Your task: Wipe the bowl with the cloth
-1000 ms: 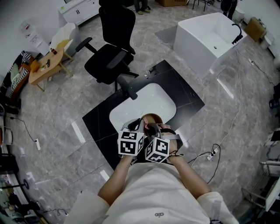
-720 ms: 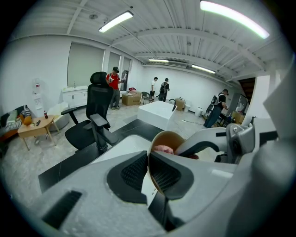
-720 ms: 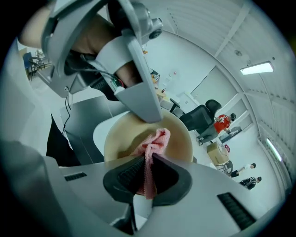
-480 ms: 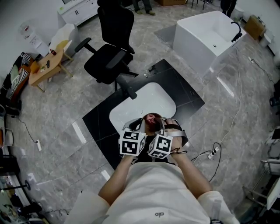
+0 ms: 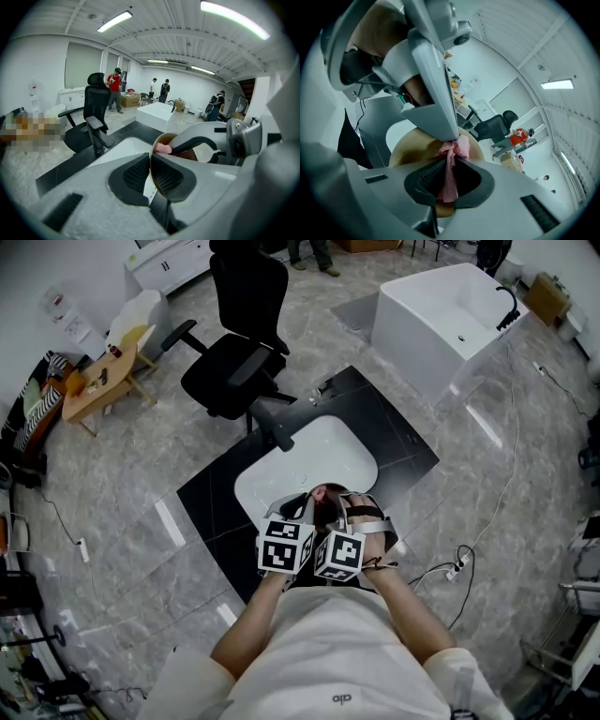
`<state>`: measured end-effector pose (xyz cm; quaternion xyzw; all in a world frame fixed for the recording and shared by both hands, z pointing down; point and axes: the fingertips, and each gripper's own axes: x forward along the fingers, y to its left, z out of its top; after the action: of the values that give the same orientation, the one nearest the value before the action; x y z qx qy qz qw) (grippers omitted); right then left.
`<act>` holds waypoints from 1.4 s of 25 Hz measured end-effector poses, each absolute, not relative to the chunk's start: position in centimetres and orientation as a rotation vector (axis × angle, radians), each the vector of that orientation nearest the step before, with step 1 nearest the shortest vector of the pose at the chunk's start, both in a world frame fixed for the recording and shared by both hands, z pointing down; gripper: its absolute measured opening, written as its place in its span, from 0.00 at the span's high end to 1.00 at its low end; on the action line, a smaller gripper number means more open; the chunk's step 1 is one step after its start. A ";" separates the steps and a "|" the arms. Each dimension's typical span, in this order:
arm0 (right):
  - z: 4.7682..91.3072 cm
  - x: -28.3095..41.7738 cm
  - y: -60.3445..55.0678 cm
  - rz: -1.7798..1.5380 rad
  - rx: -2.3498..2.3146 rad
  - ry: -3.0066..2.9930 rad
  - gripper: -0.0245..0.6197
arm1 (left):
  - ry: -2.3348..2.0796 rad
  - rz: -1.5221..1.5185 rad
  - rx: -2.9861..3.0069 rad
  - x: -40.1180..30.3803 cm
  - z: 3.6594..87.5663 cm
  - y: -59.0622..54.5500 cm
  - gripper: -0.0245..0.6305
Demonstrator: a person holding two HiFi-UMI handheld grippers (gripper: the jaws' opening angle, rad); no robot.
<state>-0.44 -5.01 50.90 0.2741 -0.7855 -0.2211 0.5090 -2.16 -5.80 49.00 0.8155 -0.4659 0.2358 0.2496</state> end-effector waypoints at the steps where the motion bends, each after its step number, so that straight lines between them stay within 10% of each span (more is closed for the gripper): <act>1: 51.0 -0.6 -4.8 -0.529 0.656 -1.897 0.92 | -1.268 0.642 2.221 -2.1 49.0 -5.8 0.93; 35: 50.5 -0.5 -4.3 -0.558 0.689 -1.906 0.92 | -1.268 0.667 2.179 -2.9 49.9 -4.4 0.93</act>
<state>-0.54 -4.33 50.52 0.2846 -0.7869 -0.2304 0.4967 -2.93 -4.44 49.94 0.8059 -0.4691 0.2469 0.2636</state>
